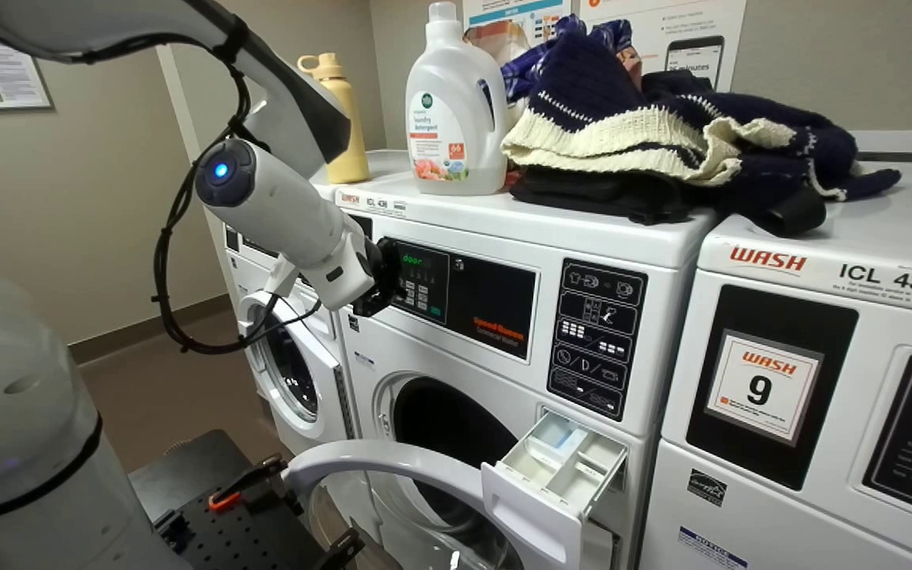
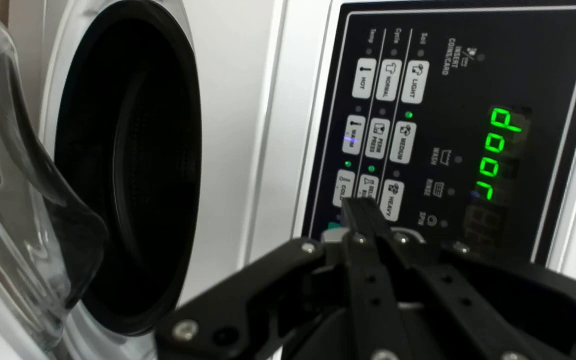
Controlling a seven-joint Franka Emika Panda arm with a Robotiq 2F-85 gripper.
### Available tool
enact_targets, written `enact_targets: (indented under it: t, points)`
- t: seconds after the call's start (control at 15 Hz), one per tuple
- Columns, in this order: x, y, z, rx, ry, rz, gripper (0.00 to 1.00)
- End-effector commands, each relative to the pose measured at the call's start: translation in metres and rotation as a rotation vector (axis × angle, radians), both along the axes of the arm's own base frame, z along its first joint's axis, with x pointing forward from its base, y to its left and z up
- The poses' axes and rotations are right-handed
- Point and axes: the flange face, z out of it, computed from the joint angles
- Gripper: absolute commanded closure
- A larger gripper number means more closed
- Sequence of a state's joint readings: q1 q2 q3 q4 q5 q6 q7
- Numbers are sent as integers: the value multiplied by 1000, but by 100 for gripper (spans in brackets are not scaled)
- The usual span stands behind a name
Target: Push the second and first of the the third of the column of the buttons on the washing machine
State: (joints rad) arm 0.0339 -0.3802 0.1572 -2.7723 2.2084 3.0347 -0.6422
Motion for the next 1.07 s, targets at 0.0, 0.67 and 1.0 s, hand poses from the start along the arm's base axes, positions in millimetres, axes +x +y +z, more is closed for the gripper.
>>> enact_targets:
  t: [0.0,0.67,1.0]
  points:
    - [5,0,3,36,-38,-27,98]
    - [19,6,-11,76,-64,-27,98]
    - [29,3,-19,80,-76,-40,98]
